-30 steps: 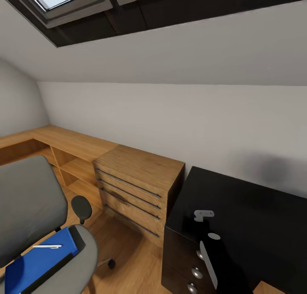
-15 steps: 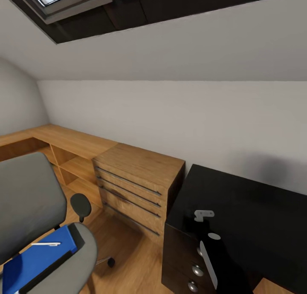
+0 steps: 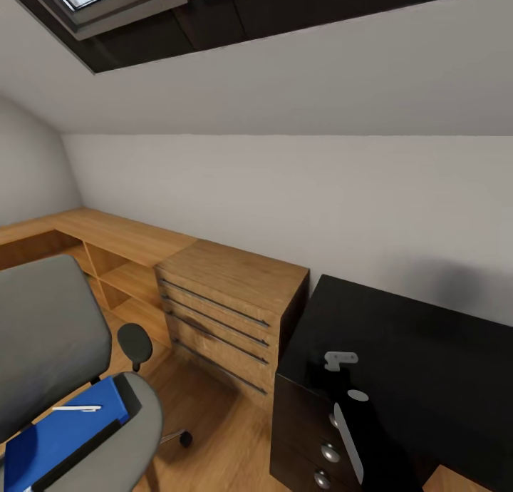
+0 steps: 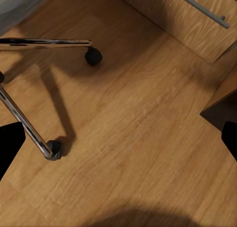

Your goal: In the bedroom, organize the workspace by keeping the computer under the desk, ensuring the monitor is on the desk, placing the keyboard on the desk next to the monitor, placing the mouse on the desk next to the keyboard, moving the folder from the swivel chair onto the desk next to the mouse, stacking the notebook on top of the folder with the pen on top of the notebook, and positioning the swivel chair next to the desk.

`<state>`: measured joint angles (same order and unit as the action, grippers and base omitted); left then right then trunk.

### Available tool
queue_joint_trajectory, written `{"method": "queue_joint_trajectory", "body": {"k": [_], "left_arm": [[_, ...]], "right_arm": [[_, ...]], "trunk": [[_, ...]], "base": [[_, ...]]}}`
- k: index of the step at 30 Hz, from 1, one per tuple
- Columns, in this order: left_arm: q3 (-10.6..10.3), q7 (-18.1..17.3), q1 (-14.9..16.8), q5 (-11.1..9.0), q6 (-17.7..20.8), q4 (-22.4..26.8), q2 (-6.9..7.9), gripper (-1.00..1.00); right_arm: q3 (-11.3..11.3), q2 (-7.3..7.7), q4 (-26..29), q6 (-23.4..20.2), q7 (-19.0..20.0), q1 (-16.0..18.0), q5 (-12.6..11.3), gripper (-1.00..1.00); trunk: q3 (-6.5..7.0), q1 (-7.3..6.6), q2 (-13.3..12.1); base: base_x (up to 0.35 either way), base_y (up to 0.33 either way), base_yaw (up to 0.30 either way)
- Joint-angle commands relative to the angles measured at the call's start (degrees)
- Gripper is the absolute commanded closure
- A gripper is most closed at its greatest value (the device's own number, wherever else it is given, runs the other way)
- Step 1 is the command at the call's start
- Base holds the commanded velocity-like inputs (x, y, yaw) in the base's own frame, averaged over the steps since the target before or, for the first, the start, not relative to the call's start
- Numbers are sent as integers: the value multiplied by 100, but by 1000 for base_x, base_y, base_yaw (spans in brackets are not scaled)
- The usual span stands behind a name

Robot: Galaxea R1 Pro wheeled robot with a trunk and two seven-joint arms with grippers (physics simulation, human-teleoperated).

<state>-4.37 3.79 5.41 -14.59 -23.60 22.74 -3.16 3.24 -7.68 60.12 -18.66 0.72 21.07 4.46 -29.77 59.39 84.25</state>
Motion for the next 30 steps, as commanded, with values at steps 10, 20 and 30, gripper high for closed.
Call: {"method": "queue_joint_trajectory", "body": {"k": [10,20,30], "left_arm": [[-47,34,4,-36,-22,-6,9,-100],[-47,34,4,-34,-22,-6,9,-100],[-47,37,4,-35,-22,-6,4,-100]], "right_arm": [[10,-5,9,-33,7,3,46,100],[11,-5,9,-33,7,3,46,100],[12,-5,9,-33,7,3,46,100]], "trunk": [[-6,0,3],[-6,0,3],[-6,0,3]], "base": [[1,0,0],[110,0,0],[14,0,0]]}}
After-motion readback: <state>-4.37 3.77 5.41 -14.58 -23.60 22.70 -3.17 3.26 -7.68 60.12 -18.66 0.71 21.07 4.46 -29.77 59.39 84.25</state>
